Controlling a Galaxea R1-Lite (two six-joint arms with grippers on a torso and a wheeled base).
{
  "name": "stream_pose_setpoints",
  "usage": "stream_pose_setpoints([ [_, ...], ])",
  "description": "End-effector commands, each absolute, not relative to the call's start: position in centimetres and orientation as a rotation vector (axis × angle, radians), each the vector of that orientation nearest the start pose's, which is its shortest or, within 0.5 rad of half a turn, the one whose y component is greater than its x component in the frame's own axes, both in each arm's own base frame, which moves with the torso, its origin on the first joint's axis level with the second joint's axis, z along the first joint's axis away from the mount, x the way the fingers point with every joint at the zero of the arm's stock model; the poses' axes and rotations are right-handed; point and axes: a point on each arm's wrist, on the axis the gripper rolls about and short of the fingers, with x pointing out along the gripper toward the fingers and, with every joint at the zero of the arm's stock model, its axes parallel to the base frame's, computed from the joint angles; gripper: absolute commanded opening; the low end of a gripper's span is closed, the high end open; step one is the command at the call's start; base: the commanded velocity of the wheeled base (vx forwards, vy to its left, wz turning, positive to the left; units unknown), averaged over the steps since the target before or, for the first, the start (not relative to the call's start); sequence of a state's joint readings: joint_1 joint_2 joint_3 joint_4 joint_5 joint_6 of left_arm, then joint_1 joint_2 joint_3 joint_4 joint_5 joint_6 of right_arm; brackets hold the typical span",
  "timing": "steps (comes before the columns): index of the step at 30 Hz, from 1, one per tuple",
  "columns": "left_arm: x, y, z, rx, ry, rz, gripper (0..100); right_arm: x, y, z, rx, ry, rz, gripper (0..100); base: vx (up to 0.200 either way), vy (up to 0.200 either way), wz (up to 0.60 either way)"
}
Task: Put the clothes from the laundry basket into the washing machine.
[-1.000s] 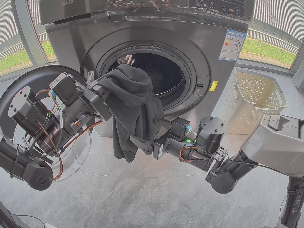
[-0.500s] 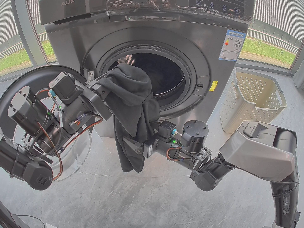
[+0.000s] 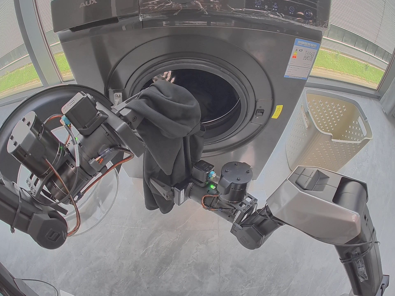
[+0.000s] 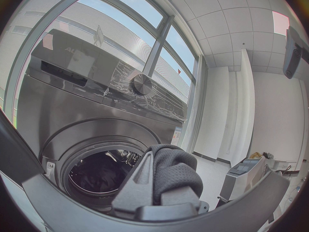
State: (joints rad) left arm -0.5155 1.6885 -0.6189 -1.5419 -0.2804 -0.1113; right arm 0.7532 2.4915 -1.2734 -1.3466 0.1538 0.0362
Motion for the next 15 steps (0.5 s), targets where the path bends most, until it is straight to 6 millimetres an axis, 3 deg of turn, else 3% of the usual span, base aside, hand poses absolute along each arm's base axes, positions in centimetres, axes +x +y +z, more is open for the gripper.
stream_pose_setpoints([
  [1, 23.5, -14.3, 22.8, -0.163, -0.439, -0.815, 0, 34.5, 33.4, 4.9, 0.082, -0.117, 0.903, 100, 0.0, 0.0, 0.0],
  [6, 23.5, -14.3, 23.0, -0.164, -0.45, -0.815, 0, 34.9, 33.7, 4.6, 0.089, -0.125, 0.893, 100, 0.0, 0.0, 0.0],
  [7, 23.5, -14.3, 23.0, -0.164, -0.45, -0.815, 0, 34.9, 33.7, 4.6, 0.089, -0.125, 0.893, 0, 0.0, 0.0, 0.0],
  [15, 23.6, -13.9, 23.4, -0.17, -0.467, -0.787, 0, 35.8, 33.6, 5.0, 0.116, -0.155, 0.854, 0, 0.0, 0.0, 0.0],
])
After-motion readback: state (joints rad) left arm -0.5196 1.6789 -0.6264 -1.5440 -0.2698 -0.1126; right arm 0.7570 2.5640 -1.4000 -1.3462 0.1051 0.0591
